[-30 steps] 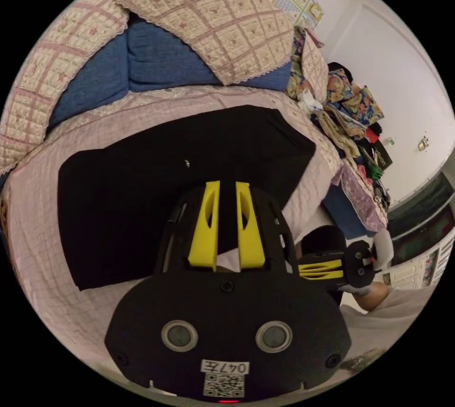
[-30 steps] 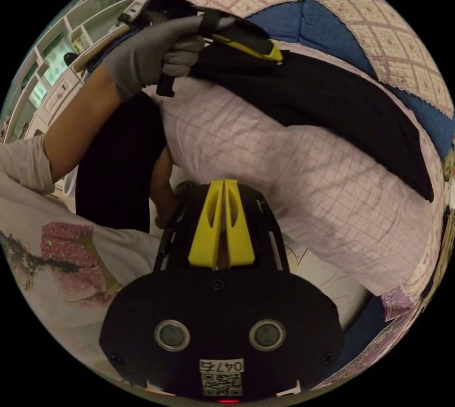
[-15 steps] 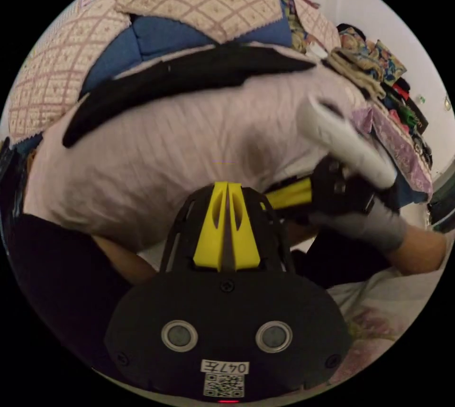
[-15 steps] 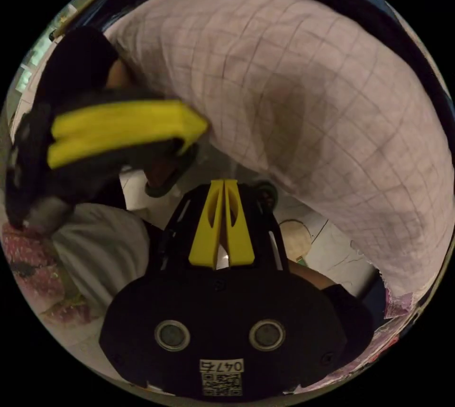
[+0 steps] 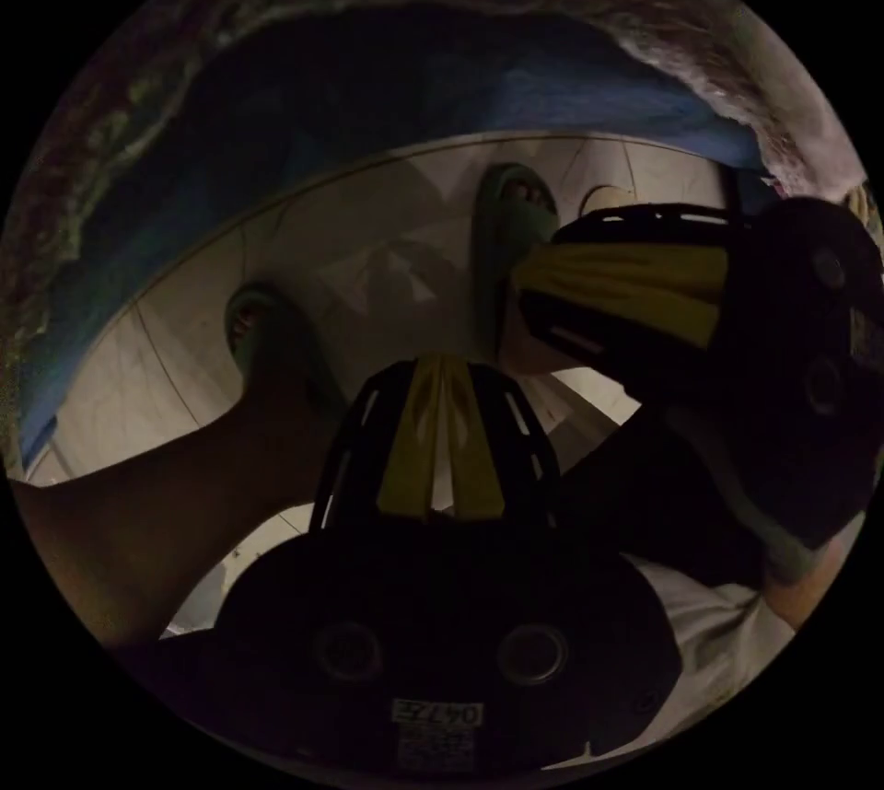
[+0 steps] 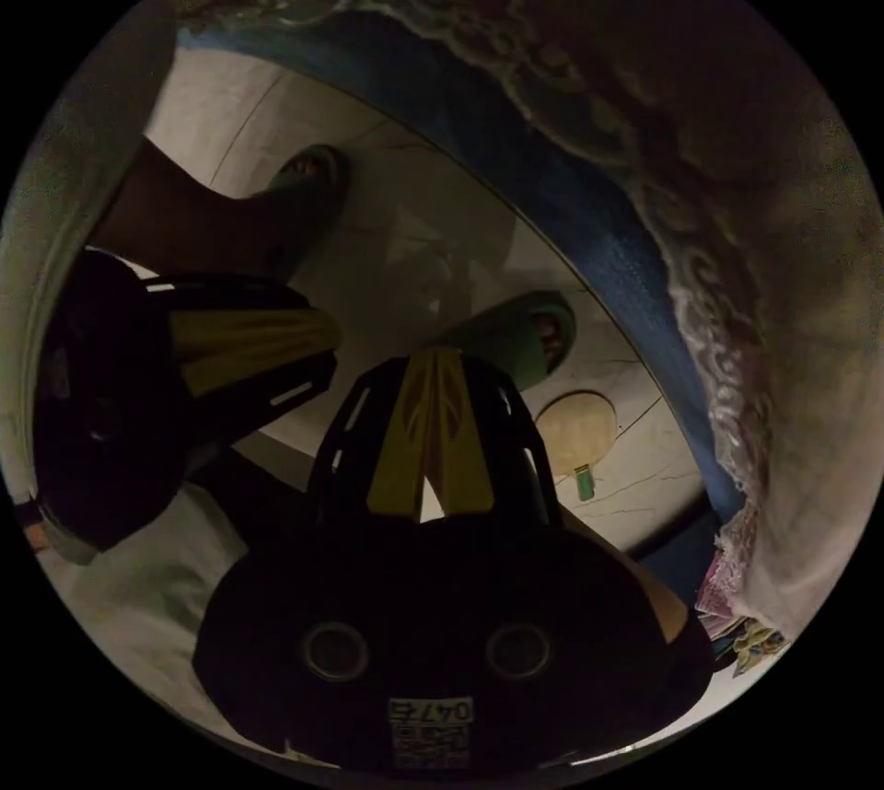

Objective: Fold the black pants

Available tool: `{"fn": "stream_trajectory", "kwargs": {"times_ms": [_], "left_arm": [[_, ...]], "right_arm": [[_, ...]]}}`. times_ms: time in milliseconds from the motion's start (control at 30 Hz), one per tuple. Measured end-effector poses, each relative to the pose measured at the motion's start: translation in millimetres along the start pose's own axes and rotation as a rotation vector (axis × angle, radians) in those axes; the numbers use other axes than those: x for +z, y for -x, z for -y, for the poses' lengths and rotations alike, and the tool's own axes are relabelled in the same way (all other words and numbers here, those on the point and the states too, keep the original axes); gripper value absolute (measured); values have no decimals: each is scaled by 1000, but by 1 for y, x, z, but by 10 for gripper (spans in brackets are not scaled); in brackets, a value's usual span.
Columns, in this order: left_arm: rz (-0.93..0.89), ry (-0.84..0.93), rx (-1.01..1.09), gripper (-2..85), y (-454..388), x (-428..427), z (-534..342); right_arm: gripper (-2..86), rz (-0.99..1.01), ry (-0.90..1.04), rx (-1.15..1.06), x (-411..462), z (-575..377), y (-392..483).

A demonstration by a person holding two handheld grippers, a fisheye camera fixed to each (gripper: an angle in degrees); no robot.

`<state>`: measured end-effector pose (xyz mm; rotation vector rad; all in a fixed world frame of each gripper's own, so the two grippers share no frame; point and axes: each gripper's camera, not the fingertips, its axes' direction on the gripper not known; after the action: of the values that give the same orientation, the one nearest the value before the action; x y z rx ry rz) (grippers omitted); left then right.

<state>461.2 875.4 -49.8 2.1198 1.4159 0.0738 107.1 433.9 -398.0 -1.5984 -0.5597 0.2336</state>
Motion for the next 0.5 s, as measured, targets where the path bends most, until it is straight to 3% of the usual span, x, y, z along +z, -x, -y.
{"fn": "stream_trajectory", "kwargs": {"times_ms": [500], "left_arm": [[-73,106,-80,-10,-59,-90,-25]], "right_arm": [[-12,-47,1,-4,-26,85,77]]}}
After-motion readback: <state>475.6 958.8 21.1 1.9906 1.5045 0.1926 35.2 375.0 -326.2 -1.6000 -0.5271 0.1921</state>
